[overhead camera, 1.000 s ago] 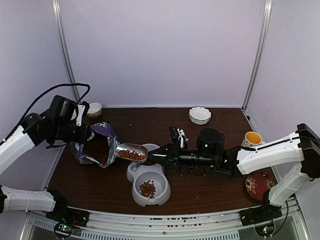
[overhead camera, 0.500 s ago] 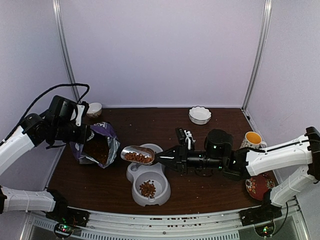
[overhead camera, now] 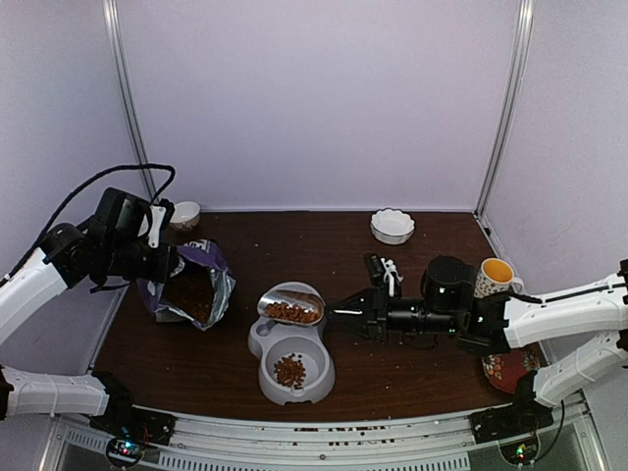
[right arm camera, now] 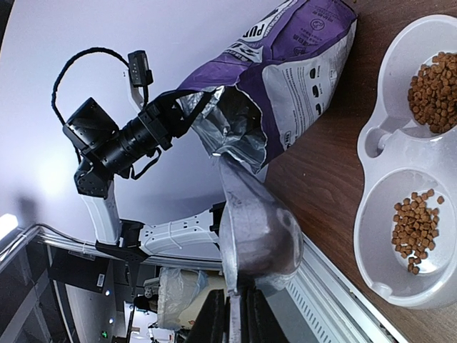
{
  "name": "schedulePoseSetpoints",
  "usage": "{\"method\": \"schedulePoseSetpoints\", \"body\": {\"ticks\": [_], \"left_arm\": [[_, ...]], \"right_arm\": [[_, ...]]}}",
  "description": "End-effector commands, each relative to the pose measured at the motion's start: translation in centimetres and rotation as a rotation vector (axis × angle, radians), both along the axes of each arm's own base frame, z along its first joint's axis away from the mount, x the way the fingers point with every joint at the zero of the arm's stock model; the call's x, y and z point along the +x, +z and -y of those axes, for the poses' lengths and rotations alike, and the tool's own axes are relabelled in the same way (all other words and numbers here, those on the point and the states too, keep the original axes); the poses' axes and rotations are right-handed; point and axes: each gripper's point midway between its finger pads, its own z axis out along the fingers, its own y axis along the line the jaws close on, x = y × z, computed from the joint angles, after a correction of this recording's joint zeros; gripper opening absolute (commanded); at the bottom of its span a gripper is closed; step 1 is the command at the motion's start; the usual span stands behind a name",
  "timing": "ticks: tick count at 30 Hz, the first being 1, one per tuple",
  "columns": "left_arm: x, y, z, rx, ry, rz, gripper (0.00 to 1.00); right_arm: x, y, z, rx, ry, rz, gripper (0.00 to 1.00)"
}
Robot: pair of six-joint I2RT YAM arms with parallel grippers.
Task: Serve the pet food
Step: Place the pet food in the pet food bowl.
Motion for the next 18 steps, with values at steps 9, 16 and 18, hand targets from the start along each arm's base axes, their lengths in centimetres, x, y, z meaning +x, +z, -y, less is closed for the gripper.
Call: {"method": "schedulePoseSetpoints", "body": {"ticks": [9,16,18], "left_arm": [[1.2,1.2,-1.6,0.017,0.071,0.073,0.0],[1.2,1.2,-1.7,0.016,0.072,0.073,0.0],[1.3,1.1,-1.7,0.017,0.073,0.071,0.0]], "right_arm": [[0.1,-0.3,2.6,-0.024,-0.036,0.032,0.0],[0.3,-1.2,4.1,-0.05,-0.058,0.026,0.0],[0.4,-1.6,4.4,-0.059,-0.065,0.022,0.0]]}}
